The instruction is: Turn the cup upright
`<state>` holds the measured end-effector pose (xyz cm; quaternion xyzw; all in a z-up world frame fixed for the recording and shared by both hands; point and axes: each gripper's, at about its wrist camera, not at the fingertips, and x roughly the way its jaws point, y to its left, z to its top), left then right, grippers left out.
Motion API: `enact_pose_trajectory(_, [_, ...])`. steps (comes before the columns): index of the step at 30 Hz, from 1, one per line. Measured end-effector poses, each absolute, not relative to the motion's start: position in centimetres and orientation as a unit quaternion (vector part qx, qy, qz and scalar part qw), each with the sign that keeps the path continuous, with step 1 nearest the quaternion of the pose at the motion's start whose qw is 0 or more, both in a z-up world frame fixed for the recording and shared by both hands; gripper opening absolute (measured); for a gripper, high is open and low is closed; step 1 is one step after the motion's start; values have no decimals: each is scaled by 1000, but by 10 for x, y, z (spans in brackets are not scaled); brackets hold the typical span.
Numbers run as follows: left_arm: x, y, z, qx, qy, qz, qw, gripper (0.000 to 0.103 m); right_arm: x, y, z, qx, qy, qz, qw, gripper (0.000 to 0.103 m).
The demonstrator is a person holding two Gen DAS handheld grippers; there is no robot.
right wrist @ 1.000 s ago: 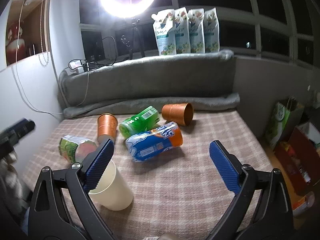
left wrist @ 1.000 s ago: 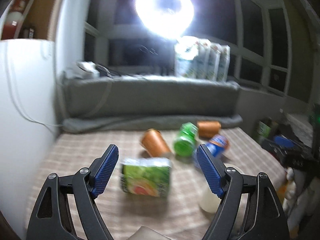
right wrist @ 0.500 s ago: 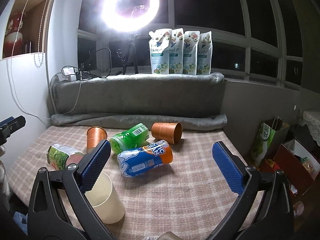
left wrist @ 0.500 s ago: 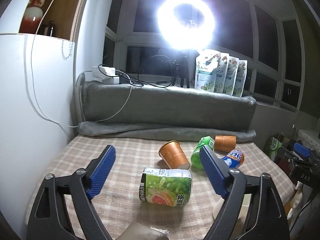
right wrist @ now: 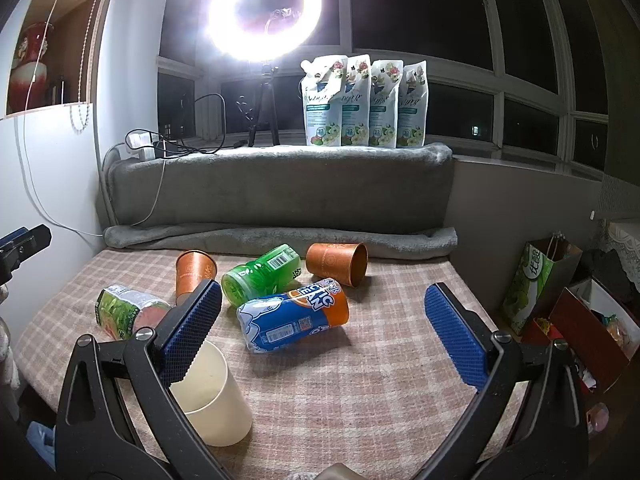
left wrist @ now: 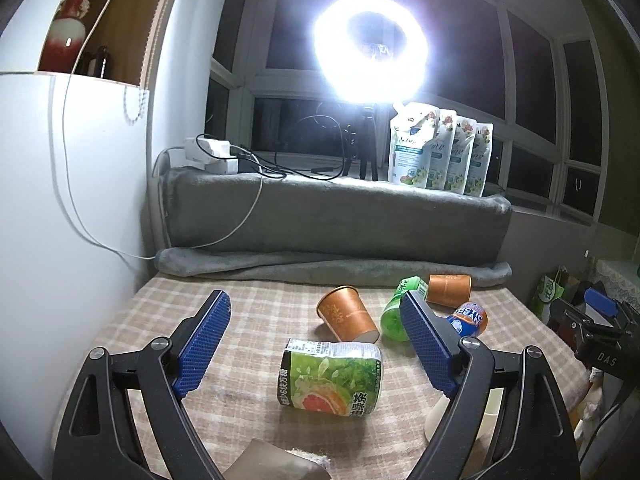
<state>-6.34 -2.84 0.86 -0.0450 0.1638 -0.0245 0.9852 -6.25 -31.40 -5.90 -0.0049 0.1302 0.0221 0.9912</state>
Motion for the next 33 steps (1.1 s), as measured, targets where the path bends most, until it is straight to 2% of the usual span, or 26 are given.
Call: enact_pose_trajectory(33, [-65,-28,13,-41,157,-20,987,87,-63,-312,-59,-6,130,22,991,103])
